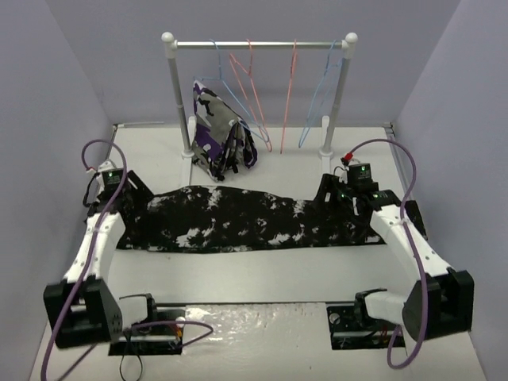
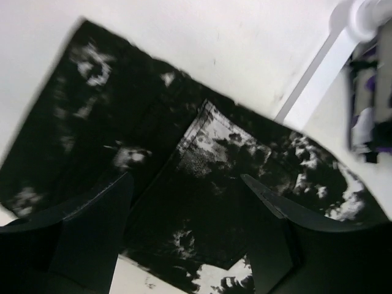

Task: Place the trousers on the hanger
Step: Fold the trousers at the center of the board.

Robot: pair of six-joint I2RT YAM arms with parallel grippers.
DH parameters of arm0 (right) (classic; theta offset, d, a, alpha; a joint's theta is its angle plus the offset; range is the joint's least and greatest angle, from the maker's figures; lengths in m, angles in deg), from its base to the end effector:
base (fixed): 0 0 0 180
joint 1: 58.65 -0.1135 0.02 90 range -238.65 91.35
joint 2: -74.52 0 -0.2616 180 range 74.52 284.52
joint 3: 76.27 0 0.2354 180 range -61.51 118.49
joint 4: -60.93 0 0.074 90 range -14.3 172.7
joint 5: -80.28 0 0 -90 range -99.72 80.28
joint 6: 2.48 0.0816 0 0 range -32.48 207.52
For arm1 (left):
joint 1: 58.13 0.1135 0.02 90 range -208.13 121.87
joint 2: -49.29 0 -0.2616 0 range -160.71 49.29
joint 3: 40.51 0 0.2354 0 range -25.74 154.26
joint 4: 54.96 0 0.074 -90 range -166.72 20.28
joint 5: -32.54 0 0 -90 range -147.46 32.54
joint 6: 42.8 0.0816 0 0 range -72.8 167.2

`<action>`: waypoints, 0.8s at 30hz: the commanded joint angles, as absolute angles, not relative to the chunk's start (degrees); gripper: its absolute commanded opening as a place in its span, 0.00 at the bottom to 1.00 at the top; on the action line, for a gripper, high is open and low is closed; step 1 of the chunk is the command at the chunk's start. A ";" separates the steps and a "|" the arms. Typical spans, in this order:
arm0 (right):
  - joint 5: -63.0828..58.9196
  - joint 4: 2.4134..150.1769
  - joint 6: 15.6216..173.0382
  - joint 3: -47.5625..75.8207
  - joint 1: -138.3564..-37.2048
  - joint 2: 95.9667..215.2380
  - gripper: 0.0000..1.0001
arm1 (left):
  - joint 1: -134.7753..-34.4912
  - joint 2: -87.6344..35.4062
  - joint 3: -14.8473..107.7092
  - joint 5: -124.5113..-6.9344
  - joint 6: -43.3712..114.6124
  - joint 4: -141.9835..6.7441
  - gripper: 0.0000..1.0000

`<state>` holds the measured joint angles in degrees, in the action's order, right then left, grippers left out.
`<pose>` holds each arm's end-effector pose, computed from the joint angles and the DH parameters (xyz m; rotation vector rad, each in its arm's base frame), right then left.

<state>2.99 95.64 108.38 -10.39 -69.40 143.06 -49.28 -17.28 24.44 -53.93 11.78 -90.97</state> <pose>0.2732 0.0701 0.2528 0.0750 2.2591 0.5459 0.2704 0.0472 0.2520 -0.8724 2.0550 -0.1853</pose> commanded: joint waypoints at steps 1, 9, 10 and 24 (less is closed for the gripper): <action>12.61 78.90 117.47 -18.32 -68.69 147.82 0.57 | -49.07 -27.14 21.81 -54.93 7.37 -82.94 0.65; 9.25 66.98 122.93 -31.48 -67.25 155.12 0.34 | -40.96 -35.83 19.83 -54.39 4.58 -84.91 0.65; 8.43 67.04 123.12 -32.30 -66.97 155.03 0.34 | -39.21 -36.25 19.49 -54.17 4.42 -85.45 0.65; 2.38 73.56 123.68 -34.99 -69.43 150.54 0.51 | -23.00 -37.91 25.07 -53.23 8.82 -92.05 0.64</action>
